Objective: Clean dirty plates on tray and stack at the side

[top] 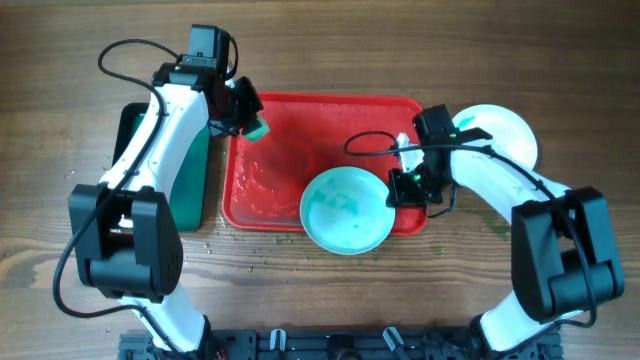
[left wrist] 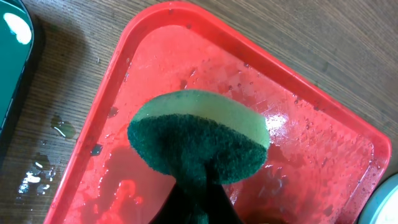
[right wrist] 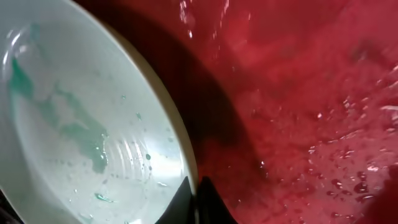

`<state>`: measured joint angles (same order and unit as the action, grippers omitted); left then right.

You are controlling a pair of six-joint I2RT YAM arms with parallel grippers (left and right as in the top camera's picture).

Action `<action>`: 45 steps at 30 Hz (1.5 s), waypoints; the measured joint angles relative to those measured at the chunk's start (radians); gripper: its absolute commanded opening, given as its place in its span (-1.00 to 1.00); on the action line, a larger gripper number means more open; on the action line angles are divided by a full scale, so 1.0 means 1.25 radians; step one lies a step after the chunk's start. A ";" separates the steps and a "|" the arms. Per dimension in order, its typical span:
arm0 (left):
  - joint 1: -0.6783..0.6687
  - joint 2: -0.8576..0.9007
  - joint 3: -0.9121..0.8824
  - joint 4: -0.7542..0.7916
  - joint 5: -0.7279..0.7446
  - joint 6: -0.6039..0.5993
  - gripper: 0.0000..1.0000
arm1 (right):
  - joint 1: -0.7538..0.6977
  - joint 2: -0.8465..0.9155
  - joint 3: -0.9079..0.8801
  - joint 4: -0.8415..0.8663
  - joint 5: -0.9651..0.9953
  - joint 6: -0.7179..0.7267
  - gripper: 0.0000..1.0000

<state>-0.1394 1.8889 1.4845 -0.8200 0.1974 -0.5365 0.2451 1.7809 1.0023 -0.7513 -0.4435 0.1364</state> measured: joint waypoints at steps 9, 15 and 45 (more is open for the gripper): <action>0.000 0.000 0.000 0.001 0.000 0.000 -0.92 | -0.281 -0.355 0.114 -0.063 0.409 0.225 -0.91; 0.000 0.000 0.000 0.001 0.000 0.000 -0.92 | -0.431 -0.226 0.114 -0.051 0.490 0.269 -0.91; 0.203 -0.081 -0.237 0.028 -0.348 -0.037 0.29 | -0.165 -0.110 0.326 -0.087 0.160 0.058 0.30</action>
<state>0.1143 1.7882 1.1885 -0.7853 -0.2375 -0.5831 0.0387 1.6432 1.4097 -0.8600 -0.2436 0.2089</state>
